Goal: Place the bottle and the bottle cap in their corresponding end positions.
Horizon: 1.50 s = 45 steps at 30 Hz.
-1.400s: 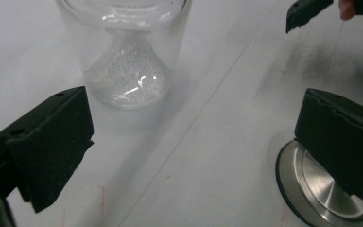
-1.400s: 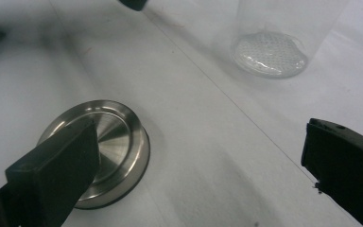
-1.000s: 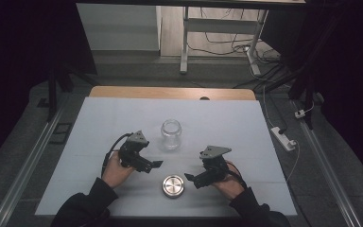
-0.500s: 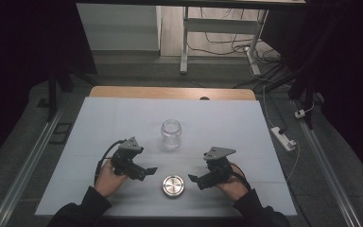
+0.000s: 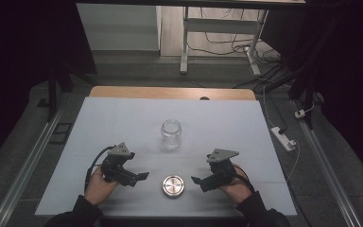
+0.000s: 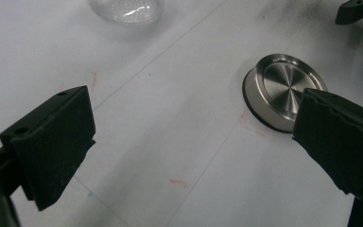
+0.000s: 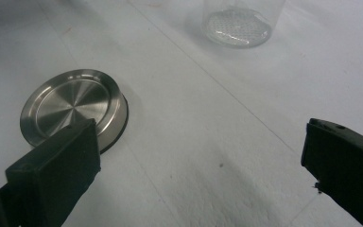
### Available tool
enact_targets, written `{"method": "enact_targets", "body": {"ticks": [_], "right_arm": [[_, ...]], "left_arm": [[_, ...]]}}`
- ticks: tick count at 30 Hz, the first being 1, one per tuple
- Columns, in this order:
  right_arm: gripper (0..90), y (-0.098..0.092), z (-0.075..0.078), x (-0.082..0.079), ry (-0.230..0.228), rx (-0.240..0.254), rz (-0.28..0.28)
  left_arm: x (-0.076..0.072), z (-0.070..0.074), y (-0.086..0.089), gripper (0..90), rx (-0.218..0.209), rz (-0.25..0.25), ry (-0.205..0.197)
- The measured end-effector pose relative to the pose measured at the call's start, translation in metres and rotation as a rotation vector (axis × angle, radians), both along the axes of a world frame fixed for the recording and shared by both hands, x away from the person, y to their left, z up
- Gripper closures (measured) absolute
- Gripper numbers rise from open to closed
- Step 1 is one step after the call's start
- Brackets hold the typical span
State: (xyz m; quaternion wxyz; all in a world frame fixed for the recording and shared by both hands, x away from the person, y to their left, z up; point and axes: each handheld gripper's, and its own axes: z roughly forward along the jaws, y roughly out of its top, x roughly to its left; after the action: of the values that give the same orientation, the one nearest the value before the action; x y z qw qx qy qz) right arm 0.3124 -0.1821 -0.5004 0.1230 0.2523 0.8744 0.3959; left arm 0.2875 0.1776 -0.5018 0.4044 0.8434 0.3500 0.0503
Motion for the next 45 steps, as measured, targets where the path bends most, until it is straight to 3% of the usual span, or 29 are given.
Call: {"method": "enact_targets", "body": {"ticks": [9,26,37,45], "right_arm": [[0.0,0.0,-0.001,-0.005,-0.015,-0.065,0.004],[0.0,-0.02,0.008,-0.01,-0.011,0.0,-0.033],[0.0,-0.056,0.013,-0.017,-0.005,0.044,-0.133],[0.0,-0.089,0.013,-0.027,0.008,0.077,-0.233]], "left_arm": [[-0.011,-0.001,0.002,2.1,0.058,0.004,-0.004],[-0.035,0.001,0.026,2.1,0.0,0.075,-0.008],[-0.057,-0.003,0.052,1.8,-0.022,0.146,-0.023],[-0.074,-0.013,0.074,1.3,-0.032,0.203,-0.011]]}}
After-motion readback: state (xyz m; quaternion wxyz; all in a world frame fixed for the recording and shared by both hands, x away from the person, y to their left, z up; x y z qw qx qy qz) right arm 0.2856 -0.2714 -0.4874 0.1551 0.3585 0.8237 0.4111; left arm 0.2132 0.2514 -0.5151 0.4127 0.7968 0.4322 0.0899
